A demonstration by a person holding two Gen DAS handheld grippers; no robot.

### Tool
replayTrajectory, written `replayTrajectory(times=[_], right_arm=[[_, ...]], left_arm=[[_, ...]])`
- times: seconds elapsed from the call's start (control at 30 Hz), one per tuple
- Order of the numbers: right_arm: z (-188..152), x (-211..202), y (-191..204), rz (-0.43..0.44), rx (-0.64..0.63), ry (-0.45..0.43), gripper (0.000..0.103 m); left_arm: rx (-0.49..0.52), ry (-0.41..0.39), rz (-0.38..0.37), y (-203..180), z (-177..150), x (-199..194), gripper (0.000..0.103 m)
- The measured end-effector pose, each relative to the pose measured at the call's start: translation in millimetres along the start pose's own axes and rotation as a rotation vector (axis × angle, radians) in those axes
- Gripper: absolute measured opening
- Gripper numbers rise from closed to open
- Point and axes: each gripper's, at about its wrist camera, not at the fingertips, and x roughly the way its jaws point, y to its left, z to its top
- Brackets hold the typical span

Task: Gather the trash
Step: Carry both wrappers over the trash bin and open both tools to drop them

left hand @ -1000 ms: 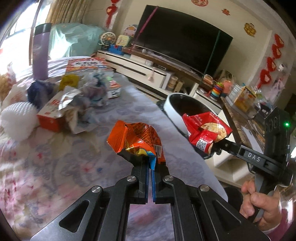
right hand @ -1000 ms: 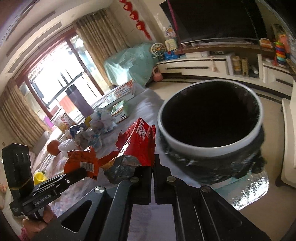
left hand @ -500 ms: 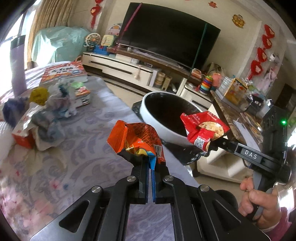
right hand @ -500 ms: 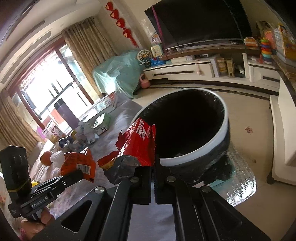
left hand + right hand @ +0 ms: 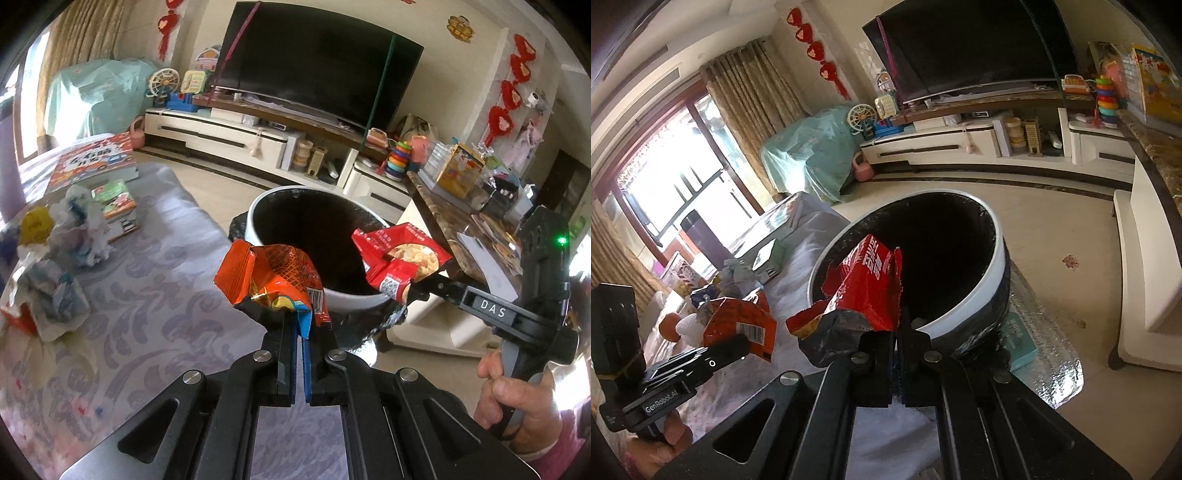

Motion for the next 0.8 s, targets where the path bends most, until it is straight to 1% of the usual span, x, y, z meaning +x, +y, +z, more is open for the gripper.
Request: replayTrajectory(times=[0.5, 0.8], right_arm=[[21, 16, -15, -0.046, -0.021, 0.018, 0.001], [33, 20, -20, -0.068, -0.032, 0.015, 0.001]], left_arm=[[0.065, 0.028, -0.008, -24, 32, 37, 0.000], [0.075, 0.052, -0.008, -27, 47, 59, 0.000]])
